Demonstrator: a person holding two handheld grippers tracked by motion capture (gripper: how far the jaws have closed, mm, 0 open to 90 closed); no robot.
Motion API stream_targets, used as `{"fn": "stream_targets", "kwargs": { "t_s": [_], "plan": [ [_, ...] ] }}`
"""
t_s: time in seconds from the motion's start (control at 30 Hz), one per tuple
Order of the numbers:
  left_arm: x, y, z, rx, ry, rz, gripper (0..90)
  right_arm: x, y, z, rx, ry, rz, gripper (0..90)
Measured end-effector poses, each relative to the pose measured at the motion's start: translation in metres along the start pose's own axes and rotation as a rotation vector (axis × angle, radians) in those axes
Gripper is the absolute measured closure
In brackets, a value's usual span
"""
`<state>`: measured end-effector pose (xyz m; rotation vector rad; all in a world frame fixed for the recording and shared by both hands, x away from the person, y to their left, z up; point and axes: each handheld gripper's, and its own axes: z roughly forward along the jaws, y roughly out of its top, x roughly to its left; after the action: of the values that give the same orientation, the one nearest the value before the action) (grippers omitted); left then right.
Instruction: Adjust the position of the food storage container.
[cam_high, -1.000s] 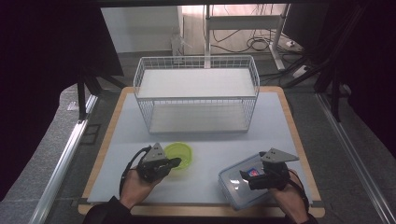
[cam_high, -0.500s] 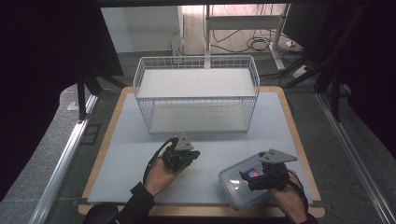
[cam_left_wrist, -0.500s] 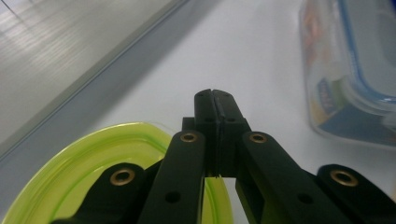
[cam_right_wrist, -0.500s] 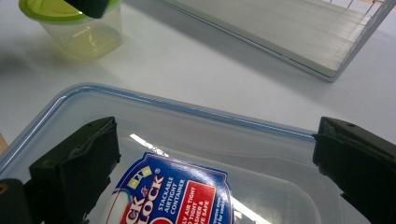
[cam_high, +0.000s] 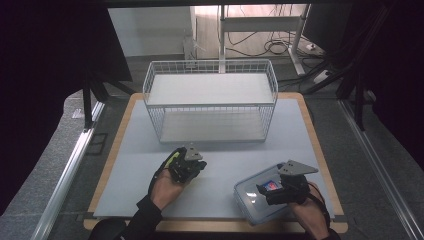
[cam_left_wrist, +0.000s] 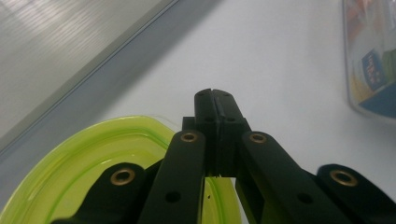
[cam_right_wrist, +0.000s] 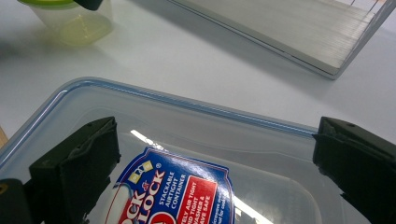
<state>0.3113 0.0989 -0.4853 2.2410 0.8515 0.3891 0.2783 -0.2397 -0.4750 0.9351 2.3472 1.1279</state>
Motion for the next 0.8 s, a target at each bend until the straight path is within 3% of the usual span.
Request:
{"fn": "stream_targets", "kwargs": {
  "t_s": [0.2,0.7,0.8],
  "plan": [
    [0.008,-0.011,-0.011,0.011,0.017,-0.015,90.0,0.000,0.000,0.000,0.003,-0.004,0.004,0.4],
    [0.036,-0.049,-0.041,0.014,0.092,-0.111,90.0,-0.001,0.000,-0.001,0.014,0.001,0.009,0.4],
    [0.043,-0.059,-0.042,0.057,0.147,-0.118,90.0,-0.001,0.000,-0.001,0.015,0.000,0.011,0.4]
  ]
}}
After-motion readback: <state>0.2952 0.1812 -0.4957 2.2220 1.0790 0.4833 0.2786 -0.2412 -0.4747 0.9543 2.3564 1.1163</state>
